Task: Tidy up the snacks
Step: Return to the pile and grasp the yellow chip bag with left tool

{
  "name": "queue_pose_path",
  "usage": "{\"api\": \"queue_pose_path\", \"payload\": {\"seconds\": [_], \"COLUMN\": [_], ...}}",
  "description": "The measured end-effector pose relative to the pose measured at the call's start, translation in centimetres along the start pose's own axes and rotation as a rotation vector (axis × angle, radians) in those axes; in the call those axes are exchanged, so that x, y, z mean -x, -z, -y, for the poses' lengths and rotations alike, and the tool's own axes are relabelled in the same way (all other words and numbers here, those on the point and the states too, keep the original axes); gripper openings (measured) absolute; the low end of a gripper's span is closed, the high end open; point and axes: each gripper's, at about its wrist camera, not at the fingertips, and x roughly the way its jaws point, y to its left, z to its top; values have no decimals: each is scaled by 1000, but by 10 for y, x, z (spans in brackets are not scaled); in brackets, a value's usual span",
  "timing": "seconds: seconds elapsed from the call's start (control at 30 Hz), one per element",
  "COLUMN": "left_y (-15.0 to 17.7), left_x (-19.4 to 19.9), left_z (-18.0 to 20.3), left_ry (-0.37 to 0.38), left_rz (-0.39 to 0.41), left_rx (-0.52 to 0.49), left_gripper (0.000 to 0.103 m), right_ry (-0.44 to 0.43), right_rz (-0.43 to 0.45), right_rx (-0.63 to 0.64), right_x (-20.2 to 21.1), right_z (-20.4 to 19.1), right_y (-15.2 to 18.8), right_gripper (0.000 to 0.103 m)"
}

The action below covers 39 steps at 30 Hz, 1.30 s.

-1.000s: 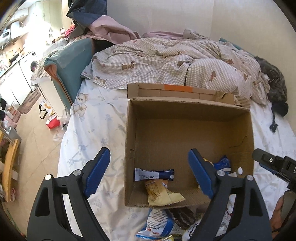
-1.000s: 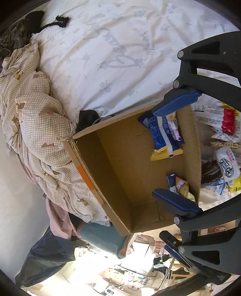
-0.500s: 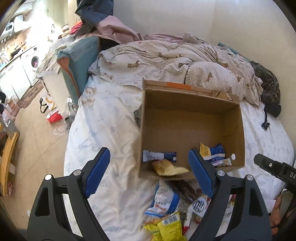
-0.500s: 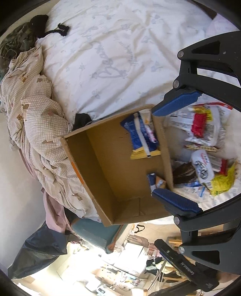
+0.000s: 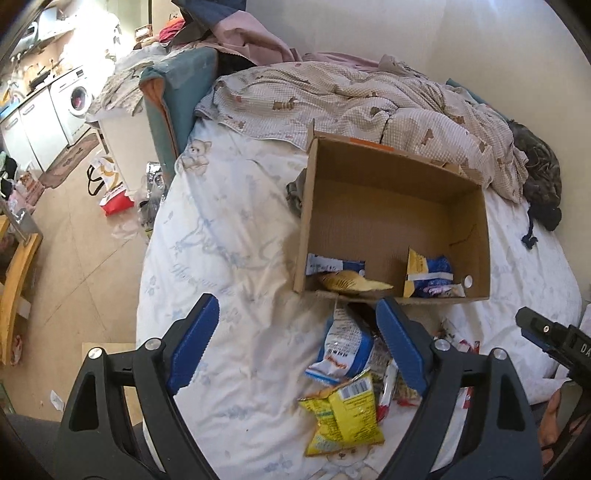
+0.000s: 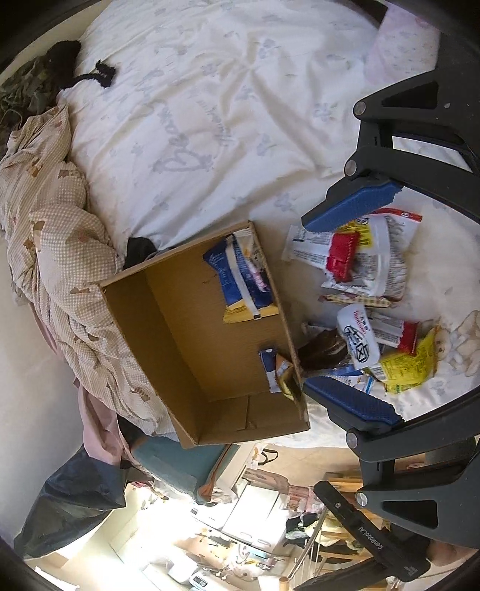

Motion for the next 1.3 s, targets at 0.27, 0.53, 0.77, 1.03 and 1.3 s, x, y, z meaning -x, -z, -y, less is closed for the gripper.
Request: {"api": "queue_pose_path", "payload": {"seconds": [0.27,0.53,0.77,1.03,1.3], "left_y": [14,33,44,64,99], "left_x": [1,-6,-20,-52,-104], "left_z": [-2,-3,-11,-13,19], "left_ry": [-18,-9,-3,2,48], "left_rz": [-15,-86,-152,-295,-474], "left_rx": [-9,21,109,173,189], "left_gripper": [96,96,96,96,96], "right_ry": [15,35,-11,-3,9], "right_rz": [-5,-39,-62,-102,-118], "right_rx": [-22,-70,-157,-159,-154], "right_x": [5,6,5,-10,-17], "right_z": [10,28,40,34,33], "right_y": [7,17,21,21,22], "right_gripper": [83,84,84,85,85]}}
